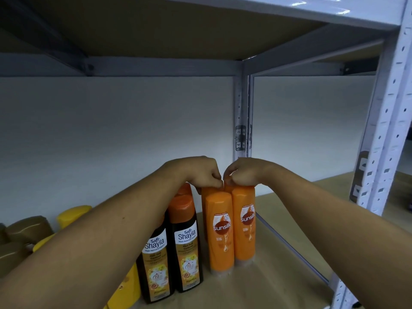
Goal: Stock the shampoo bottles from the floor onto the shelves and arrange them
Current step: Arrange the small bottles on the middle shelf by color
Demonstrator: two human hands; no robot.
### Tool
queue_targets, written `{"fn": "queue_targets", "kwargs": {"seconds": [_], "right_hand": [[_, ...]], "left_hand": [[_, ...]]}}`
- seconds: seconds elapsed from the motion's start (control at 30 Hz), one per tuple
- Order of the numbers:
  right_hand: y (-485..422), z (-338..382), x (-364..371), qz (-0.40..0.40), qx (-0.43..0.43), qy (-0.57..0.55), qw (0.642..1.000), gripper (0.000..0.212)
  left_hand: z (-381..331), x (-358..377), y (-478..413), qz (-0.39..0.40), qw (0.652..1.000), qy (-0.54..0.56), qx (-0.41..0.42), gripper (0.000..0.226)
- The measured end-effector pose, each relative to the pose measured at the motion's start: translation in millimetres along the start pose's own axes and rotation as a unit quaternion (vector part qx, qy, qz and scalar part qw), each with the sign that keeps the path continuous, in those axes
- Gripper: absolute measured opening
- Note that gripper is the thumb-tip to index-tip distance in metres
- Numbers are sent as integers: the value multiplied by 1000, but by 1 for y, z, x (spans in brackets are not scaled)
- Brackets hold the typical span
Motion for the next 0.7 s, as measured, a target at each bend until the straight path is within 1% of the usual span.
{"fn": "queue_targets", "kwargs": {"seconds": [0.13, 0.2, 0.23, 0.33, 0.43, 0.6, 0.7], "right_hand": [[1, 0, 0, 11, 21, -28, 999, 40], [7, 4, 0, 10, 26, -31, 999, 46], [11, 7, -2, -4, 20, -15, 1000, 49], [30, 20, -10, -63, -14, 16, 998, 53], [58, 39, -16, -93, -46, 16, 995, 53], [114, 88, -17, -100, -111, 46, 988, 52], [144, 119, -11, -94, -147, 49, 983, 51]], "left_hand": [[-4, 3, 5, 14, 1000, 5, -19, 48], [-8, 2, 13, 0, 1000, -6, -24, 49], [-9, 0, 19, -18, 999, -6, -26, 47], [-9, -10, 43, -79, 996, 16, -34, 46], [-10, -21, 80, -103, 993, 23, -42, 47], [-17, -38, 171, -118, 991, -10, -56, 47], [-17, -43, 229, -114, 991, -36, -62, 44]]}}
Point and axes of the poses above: each hand's wrist, its own y-axis away from the middle knuckle, its own x-axis out of the palm, z = x × y, the point moved 6 cm from there along -y, towards the middle knuckle, and after that the axes turned 3 degrees about -x, right-handed, at the moved point
